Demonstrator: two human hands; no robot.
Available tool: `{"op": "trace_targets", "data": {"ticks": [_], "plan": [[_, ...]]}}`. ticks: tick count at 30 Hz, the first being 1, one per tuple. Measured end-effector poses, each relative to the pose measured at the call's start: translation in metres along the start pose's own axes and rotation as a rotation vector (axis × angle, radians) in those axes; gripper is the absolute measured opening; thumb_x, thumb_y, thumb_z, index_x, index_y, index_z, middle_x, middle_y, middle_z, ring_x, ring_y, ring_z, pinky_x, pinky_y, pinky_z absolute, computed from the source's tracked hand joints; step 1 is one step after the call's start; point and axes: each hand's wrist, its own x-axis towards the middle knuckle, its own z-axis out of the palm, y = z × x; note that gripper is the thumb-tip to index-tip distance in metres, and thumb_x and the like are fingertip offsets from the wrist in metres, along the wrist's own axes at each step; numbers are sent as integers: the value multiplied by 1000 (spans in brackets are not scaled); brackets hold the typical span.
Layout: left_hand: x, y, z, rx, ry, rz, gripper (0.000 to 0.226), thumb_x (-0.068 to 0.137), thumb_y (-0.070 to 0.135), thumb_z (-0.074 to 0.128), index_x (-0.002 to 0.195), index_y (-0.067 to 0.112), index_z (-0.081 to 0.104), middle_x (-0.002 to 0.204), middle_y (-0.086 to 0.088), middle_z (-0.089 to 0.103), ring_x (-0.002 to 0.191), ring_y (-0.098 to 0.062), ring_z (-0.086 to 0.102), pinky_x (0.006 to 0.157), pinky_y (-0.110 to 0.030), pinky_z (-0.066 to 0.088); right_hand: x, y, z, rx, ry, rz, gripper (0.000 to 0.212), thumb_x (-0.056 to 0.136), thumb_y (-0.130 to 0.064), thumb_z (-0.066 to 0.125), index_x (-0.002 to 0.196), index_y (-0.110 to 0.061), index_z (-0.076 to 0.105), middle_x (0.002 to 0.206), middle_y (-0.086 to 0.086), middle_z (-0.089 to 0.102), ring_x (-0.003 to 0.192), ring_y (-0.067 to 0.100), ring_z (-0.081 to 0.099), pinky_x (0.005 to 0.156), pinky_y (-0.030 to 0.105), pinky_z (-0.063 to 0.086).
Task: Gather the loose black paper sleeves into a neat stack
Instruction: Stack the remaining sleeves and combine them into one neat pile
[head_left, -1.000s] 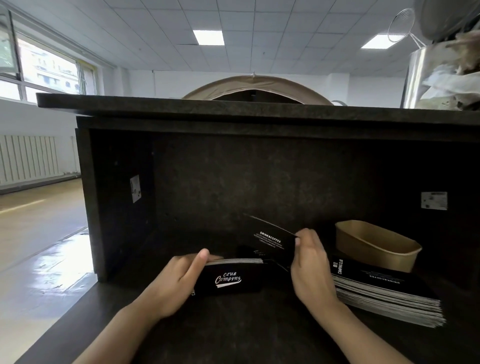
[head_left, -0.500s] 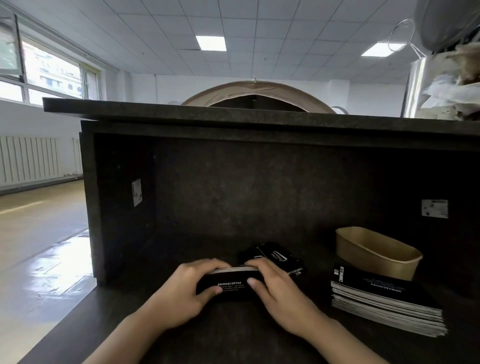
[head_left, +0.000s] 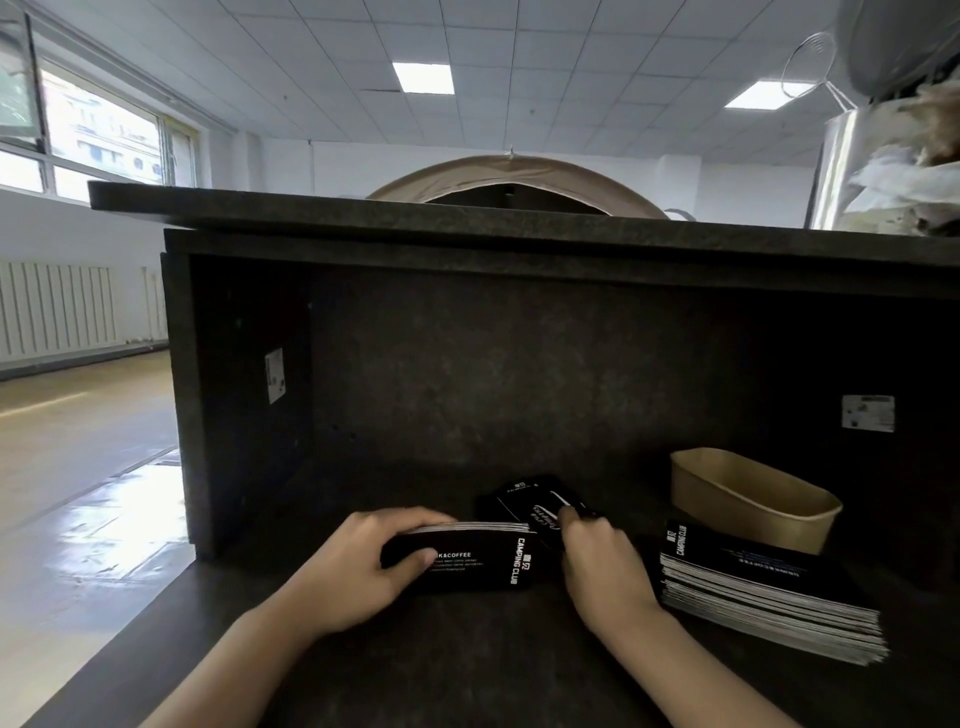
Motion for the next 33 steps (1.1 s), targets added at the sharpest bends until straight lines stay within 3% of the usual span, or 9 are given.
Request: {"op": "trace_targets", "data": {"ticks": [6, 12, 14, 17, 20, 25, 27, 29, 33], "plan": [[0, 7, -1, -56, 1, -29, 29, 97, 39, 45, 119, 39, 64, 113, 26, 66, 109, 8, 59, 97, -22, 47, -3, 0, 3, 170, -19, 9, 50, 92, -34, 59, 135, -15, 42, 131, 8, 54, 122, 26, 50, 101, 35, 43], [-2, 9, -2, -132, -9, -69, 36, 99, 42, 34, 117, 38, 65, 112, 24, 68, 109, 6, 60, 98, -23, 46, -5, -3, -4, 78, -24, -4, 20, 100, -20, 44, 116, -12, 53, 112, 11, 66, 104, 29, 65, 82, 38, 51], [-2, 12, -2, -193, 9, -87, 41, 98, 44, 31, 114, 37, 68, 110, 23, 69, 107, 5, 62, 96, -19, 46, -6, -5, -8, 77, 83, 50, 19, 98, -6, 43, 115, -12, 50, 106, 9, 67, 97, 26, 67, 76, 36, 52], [-4, 14, -1, -296, 18, -115, 47, 96, 46, 27, 113, 34, 69, 108, 22, 71, 106, 4, 63, 93, -13, 45, -9, -2, -12, 392, 398, 123, 20, 93, 3, 43, 102, -12, 51, 89, 3, 61, 81, 20, 64, 62, 25, 45], [-5, 16, -1, -311, 22, -120, 51, 94, 49, 23, 111, 35, 69, 106, 23, 71, 105, 5, 63, 91, -10, 44, -11, 1, -18, 638, 568, 8, 22, 96, -1, 39, 85, -19, 47, 77, -6, 48, 71, 6, 51, 60, 17, 33], [-5, 17, -4, -272, 1, -143, 41, 94, 51, 27, 104, 49, 67, 100, 21, 71, 99, 7, 63, 87, -14, 46, -13, -10, -12, 444, 253, -327, 5, 101, -28, 40, 97, -26, 43, 103, -12, 37, 92, 5, 48, 84, 23, 43], [-3, 14, -2, -144, -29, -101, 30, 96, 44, 46, 124, 51, 53, 114, 23, 66, 109, 10, 58, 97, -17, 45, -15, -19, -7, 493, 119, -375, 17, 97, -28, 51, 100, -29, 34, 110, -11, 34, 99, 4, 48, 91, 25, 43], [-3, 11, 3, -31, -58, -31, 51, 91, 27, 64, 131, 53, 43, 121, 24, 59, 115, 10, 53, 101, -15, 43, -15, -23, -3, 549, 57, -414, 29, 94, -26, 56, 110, -28, 32, 120, -11, 36, 110, 0, 45, 100, 21, 39], [0, 6, 10, 101, -50, 26, 57, 87, 29, 67, 132, 53, 41, 125, 25, 52, 118, 10, 50, 103, -18, 43, -15, -19, -3, 569, 16, -428, 40, 95, -29, 55, 130, -26, 36, 128, -14, 39, 122, -6, 37, 106, 9, 26]]}}
